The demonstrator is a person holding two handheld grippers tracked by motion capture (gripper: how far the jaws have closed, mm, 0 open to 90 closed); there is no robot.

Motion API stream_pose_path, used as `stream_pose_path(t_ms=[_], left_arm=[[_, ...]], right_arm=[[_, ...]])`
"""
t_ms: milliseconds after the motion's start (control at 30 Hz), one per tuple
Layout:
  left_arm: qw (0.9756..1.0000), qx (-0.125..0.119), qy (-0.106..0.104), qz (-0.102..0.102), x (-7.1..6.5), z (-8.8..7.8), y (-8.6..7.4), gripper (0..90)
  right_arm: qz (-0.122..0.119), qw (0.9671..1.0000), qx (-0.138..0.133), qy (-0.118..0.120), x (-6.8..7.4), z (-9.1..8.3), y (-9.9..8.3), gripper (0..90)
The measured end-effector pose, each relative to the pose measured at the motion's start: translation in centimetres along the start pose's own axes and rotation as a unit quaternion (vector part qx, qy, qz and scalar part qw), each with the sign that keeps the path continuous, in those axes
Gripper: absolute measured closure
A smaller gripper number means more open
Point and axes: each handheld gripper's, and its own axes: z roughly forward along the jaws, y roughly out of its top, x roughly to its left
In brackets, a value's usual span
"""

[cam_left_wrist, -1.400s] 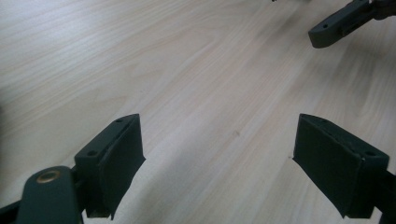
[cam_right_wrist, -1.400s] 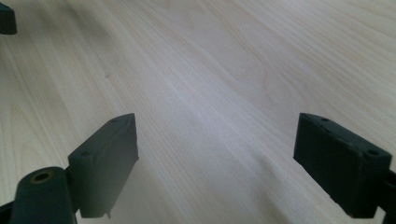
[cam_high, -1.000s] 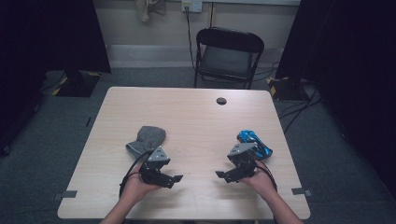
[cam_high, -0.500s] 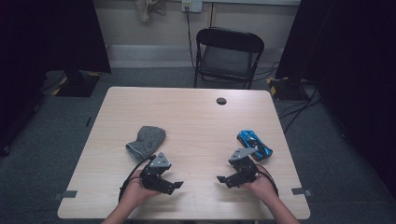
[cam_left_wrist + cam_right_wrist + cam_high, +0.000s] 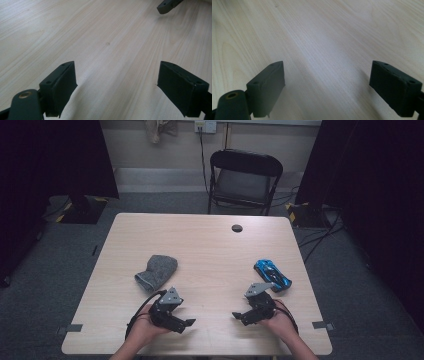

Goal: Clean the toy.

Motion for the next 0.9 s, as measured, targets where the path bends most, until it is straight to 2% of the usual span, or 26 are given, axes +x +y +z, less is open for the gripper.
stream_pose_path(t_ms=[533,700,900], left_arm=[[0.9999,0.005,0.004,0.012,-0.4,-0.1,-0.8,14.7],[0.9999,0.005,0.004,0.015,-0.4,0.1,-0.9,14.5],[0.9997,0.012,0.005,0.019,-0.5,0.2,-1.1,12.9]], right_arm=[[-0.003,1.0000,-0.002,-0.005,0.0,-0.2,-1.0,11.5],[-0.011,0.9999,-0.002,-0.008,0.2,-0.1,-1.1,10.1],[-0.012,0.9998,-0.015,-0.007,0.1,-0.1,-1.5,7.9]])
